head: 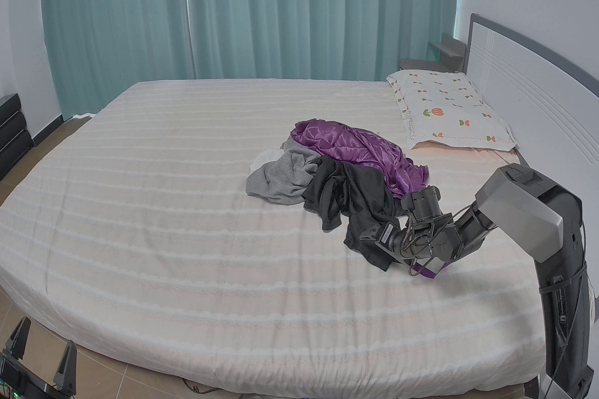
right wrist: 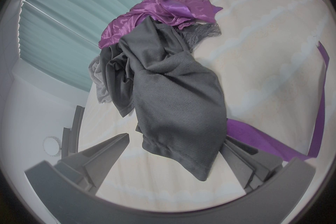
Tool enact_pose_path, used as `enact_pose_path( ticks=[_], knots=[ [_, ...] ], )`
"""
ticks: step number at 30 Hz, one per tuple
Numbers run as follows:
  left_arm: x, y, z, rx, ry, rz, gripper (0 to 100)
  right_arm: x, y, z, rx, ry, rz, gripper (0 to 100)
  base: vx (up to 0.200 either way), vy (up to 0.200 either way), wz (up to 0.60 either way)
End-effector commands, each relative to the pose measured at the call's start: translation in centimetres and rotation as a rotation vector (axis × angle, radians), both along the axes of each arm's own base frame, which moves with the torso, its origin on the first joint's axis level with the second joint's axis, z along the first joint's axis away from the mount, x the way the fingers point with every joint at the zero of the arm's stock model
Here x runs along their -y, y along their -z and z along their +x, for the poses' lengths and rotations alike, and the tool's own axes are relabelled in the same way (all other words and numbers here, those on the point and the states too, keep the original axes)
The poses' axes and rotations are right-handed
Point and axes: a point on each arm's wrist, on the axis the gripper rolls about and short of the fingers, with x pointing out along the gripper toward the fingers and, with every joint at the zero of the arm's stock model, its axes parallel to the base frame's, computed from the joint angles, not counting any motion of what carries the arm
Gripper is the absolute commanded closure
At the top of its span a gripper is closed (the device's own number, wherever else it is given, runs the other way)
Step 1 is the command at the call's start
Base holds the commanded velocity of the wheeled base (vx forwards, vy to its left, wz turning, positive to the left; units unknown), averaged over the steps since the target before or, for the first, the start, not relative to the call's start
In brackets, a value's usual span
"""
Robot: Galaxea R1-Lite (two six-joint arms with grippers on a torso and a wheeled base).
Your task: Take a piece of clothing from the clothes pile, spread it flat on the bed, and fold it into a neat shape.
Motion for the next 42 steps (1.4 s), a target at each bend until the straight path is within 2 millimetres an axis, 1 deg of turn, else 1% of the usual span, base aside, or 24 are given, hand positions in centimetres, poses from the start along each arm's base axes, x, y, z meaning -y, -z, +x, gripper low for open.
enact_pose_path(
  ticks=[1, 4, 8, 9, 14, 19, 21, 23, 26, 27, 29, 31, 32, 33, 34, 36, 38, 39, 41, 42],
  knots=[
    [0.0, 0.5, 0.0, -0.001, 0.000, 0.000, 0, -0.5, -0.3, 0.6, 0.017, -0.010, 0.011, 0, 0.000, 0.000, 0.00],
    [0.0, 0.5, 0.0, -0.001, 0.000, 0.000, 0, -0.5, 0.0, 1.0, 0.002, -0.009, 0.007, 0, 0.000, 0.000, 0.00],
    [0.0, 0.5, 0.0, -0.001, 0.000, 0.000, 0, -0.7, -0.2, 1.3, 0.008, -0.010, 0.008, 0, 0.000, 0.000, 0.00],
    [0.0, 0.5, 0.0, -0.001, 0.000, 0.000, 0, -0.8, -0.3, 1.4, 0.011, -0.010, 0.008, 100, 0.000, 0.000, 0.00],
    [0.0, 0.5, 0.0, -0.001, 0.000, 0.000, 0, -1.1, -0.2, 1.3, 0.008, -0.007, -0.009, 100, 0.000, 0.000, 0.00],
    [0.0, 0.5, 0.0, -0.001, 0.000, 0.000, 0, -0.9, -0.3, 1.0, 0.004, 0.015, -0.052, 100, 0.000, 0.000, 0.00],
    [0.0, 0.5, 0.0, -0.001, 0.000, 0.000, 0, -0.8, -0.7, 1.0, 0.013, 0.017, -0.044, 100, 0.000, 0.000, 0.00],
    [0.0, 0.5, 0.0, -0.002, 0.000, 0.001, 0, -0.8, -0.7, 0.7, 0.006, 0.020, -0.041, 100, 0.000, 0.000, 0.00],
    [0.0, 0.5, 0.0, -0.001, 0.000, 0.000, 0, -0.5, -1.9, -0.5, 0.019, 0.014, -0.023, 100, 0.000, 0.000, 0.00],
    [0.0, 0.5, 0.0, -0.001, 0.000, 0.000, 0, -0.4, -1.9, -0.6, 0.021, 0.014, -0.020, 100, 0.000, 0.000, 0.00],
    [0.0, 0.5, 0.0, -0.001, 0.000, 0.000, 0, -0.2, -3.0, -1.4, 0.066, 0.006, 0.013, 100, 0.000, 0.000, 0.00],
    [0.0, 0.5, 0.0, -0.003, 0.000, 0.000, 0, 0.2, -4.6, -2.5, 0.115, 0.003, 0.052, 100, 0.000, 0.000, 0.00],
    [0.0, 0.5, 0.0, -0.001, 0.000, 0.000, 0, 0.2, -4.9, -2.7, 0.122, 0.002, 0.059, 100, 0.000, 0.000, 0.00],
    [0.0, 0.5, 0.0, -0.003, 0.000, 0.000, 0, 0.4, -6.2, -3.6, 0.155, -0.003, 0.090, 100, 0.000, 0.000, 0.00],
    [0.0, 0.5, 0.0, -0.001, 0.000, 0.000, 0, 0.6, -7.0, -4.2, 0.171, -0.008, 0.113, 100, 0.000, 0.000, 0.00],
    [0.0, 0.5, 0.0, -0.001, 0.000, 0.000, 0, 0.9, -8.5, -5.5, 0.204, -0.024, 0.152, 100, 0.000, 0.000, 0.00],
    [0.0, 0.5, 0.0, -0.003, 0.000, 0.000, 0, 1.1, -9.3, -6.3, 0.226, -0.032, 0.168, 100, 0.000, 0.000, 0.00],
    [0.0, 0.5, 0.0, -0.001, 0.000, 0.000, 0, 1.0, -10.3, -7.2, 0.262, -0.044, 0.184, 100, 0.000, 0.000, 0.00],
    [0.0, 0.5, 0.0, -0.001, 0.000, 0.000, 0, 1.0, -11.6, -8.0, 0.313, -0.052, 0.202, 100, 0.000, 0.000, 0.00],
    [0.0, 0.5, 0.0, -0.001, 0.000, 0.000, 0, 1.0, -11.8, -8.0, 0.318, -0.052, 0.204, 100, 0.000, 0.000, 0.00]
  ],
)
